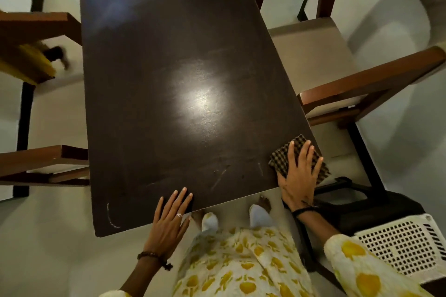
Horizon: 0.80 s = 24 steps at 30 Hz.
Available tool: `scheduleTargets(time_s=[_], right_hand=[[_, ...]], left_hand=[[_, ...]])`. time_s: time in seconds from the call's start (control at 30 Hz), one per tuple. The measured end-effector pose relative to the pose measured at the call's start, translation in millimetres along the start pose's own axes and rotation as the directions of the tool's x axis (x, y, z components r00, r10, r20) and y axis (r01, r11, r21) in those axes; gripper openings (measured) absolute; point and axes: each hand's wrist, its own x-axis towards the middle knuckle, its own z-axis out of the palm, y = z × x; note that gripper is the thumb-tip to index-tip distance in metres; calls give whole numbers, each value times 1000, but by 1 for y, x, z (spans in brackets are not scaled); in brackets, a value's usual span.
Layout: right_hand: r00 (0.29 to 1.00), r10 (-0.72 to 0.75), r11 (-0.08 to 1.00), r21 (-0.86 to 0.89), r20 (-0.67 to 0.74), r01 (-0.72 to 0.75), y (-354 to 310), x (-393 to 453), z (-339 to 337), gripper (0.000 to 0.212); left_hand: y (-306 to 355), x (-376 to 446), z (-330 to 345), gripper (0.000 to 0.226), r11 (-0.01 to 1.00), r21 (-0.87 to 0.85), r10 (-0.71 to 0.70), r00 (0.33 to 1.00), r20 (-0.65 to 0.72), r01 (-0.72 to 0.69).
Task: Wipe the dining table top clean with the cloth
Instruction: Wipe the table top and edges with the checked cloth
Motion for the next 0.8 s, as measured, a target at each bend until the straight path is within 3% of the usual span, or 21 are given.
scheduleTargets(time_s=[0.1,0.27,0.43,0.53,0.6,0.67,0.73,0.8], right_hand=[[998,38,999,-10,46,-37,-37,-17,9,87],[999,-25,999,-30,21,26,-124,-55,33,94],[970,-215,976,46,117,211,-213,-105,48,98],[953,-298,953,69,61,293,-212,-105,51,89],[976,-216,973,95,41,211,-180,-90,46,86],[998,-24,996,86,-64,30,-138,-67,35,80],[978,177,977,143,-115,-160,-98,-44,20,73],[954,284,952,146,-91,-269,-84,-27,13,66]], left_hand=[[-18,-4,-4,49,998,24,53,998,41,-54],[-46,-11,-12,55,995,28,97,995,39,-98],[-88,-32,-18,49,983,52,172,983,72,-176],[-118,-38,-24,49,978,54,194,975,109,-200],[-134,-39,-29,52,978,44,195,973,125,-202],[-148,-41,-33,55,980,51,182,974,135,-190],[-155,-41,-34,56,979,56,187,972,142,-197],[-157,-42,-35,57,978,43,196,969,147,-205]])
